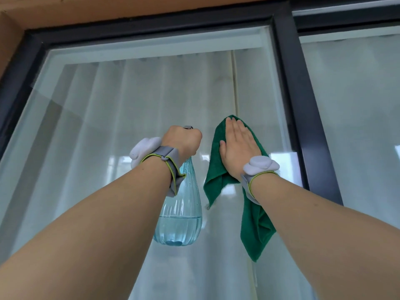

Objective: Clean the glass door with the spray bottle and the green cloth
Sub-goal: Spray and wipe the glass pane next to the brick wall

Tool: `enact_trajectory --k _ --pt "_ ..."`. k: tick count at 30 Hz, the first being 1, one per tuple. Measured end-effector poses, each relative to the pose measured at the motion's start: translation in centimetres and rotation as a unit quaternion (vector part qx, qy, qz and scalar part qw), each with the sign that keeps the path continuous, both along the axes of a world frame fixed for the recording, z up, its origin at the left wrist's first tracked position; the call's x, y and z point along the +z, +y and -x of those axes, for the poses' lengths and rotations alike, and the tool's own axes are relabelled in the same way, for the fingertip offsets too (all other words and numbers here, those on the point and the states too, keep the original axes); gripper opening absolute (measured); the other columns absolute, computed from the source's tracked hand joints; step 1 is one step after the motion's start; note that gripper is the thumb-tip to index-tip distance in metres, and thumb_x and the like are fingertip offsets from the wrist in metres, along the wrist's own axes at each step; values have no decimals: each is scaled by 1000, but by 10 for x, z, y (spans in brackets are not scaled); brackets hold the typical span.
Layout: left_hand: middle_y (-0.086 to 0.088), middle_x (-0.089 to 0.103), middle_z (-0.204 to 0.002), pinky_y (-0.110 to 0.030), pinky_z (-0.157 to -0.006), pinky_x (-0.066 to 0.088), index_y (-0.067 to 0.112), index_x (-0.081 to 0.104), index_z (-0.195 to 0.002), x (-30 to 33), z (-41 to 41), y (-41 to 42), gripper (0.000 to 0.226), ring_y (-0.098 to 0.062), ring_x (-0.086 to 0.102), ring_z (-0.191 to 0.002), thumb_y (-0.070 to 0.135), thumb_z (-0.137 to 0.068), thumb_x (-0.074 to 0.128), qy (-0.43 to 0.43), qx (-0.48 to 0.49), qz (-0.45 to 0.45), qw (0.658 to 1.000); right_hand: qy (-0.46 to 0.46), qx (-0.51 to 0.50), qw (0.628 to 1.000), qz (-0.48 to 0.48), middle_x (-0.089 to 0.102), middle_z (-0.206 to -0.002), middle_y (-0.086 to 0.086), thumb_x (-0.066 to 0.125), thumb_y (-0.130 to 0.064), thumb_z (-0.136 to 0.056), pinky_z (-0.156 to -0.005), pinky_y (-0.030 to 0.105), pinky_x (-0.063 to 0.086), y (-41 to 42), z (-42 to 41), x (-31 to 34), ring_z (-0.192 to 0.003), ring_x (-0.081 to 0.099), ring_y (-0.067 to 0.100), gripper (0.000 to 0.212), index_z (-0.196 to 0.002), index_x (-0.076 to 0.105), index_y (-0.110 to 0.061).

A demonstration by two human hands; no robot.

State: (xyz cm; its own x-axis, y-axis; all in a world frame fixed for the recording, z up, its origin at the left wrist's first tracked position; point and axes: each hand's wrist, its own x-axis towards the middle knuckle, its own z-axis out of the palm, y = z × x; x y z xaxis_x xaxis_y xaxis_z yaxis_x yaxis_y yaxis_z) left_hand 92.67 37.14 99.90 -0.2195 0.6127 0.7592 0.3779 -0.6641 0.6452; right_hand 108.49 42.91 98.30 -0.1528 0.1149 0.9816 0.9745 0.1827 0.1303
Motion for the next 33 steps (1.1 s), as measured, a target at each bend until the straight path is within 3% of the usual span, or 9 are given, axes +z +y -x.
enact_trajectory --k 3,7,13,16,21,24,27,30,33 --pt "-14 63 -64 -34 -70 43 12 49 -68 1 -9 -2 16 -38 69 -76 19 -57 39 -7 -13 2 1000 33 -6 999 -2 12 -160 11 29 -28 -102 -121 35 6 -3 -19 -5 -148 8 25 62 -154 4 -6" --pt "-9 61 -54 -34 -73 46 11 50 -69 6 -16 -2 15 -40 74 -100 18 -60 40 -8 -30 3 1000 81 -51 995 -3 11 -161 7 25 -36 -101 -120 44 0 -7 -34 -14 -148 7 22 64 -154 2 -9" --pt "-2 58 -38 -49 -89 59 8 57 -73 13 -8 -3 19 -38 74 -96 15 -65 42 22 -25 -3 999 56 -8 998 9 10 -161 10 31 -61 -90 -119 47 1 -1 -3 -37 -148 4 27 85 -154 5 -11" --pt "-4 57 -38 -50 -90 58 6 57 -73 20 -8 -8 17 -40 74 -95 14 -66 43 30 -30 -12 999 28 -10 999 12 12 -160 13 41 -53 -87 -120 47 3 2 10 -41 -147 7 29 88 -154 6 -7" --pt "-12 61 -56 -34 -64 50 2 57 -88 39 -24 -8 11 -35 66 -66 6 -87 47 37 -65 6 997 -42 13 999 28 9 -161 11 44 -36 -90 -121 40 -1 -6 -1 -49 -148 4 26 81 -154 5 -8" --pt "-11 62 -52 -26 -56 44 -1 56 -93 46 -51 -13 12 -31 58 -61 5 -91 46 73 -97 16 992 -74 29 996 34 14 -160 11 42 -31 -86 -119 37 -3 -9 -14 -61 -148 9 26 78 -154 11 -6" --pt "-7 58 -42 -28 -58 43 -1 54 -84 44 -78 -12 12 -33 59 -66 4 -90 45 88 -127 17 988 -115 21 991 57 7 -161 10 44 -30 -93 -118 34 -10 -8 -29 -75 -149 1 25 75 -154 7 -8" --pt "-6 57 -39 -35 -67 45 -2 54 -87 40 -103 -7 11 -34 61 -67 3 -88 44 98 -138 26 985 -126 28 988 89 -8 -161 1 38 -34 -100 -105 19 -29 -13 -43 -84 -145 -17 11 71 -155 -2 -14" --pt "-8 58 -40 -35 -67 44 -3 54 -84 37 -123 -6 14 -32 61 -56 0 -89 41 141 -126 42 981 -129 44 984 118 -4 -161 0 34 -34 -102 -99 14 -32 -22 -51 -91 -147 -11 14 66 -154 -2 -13"
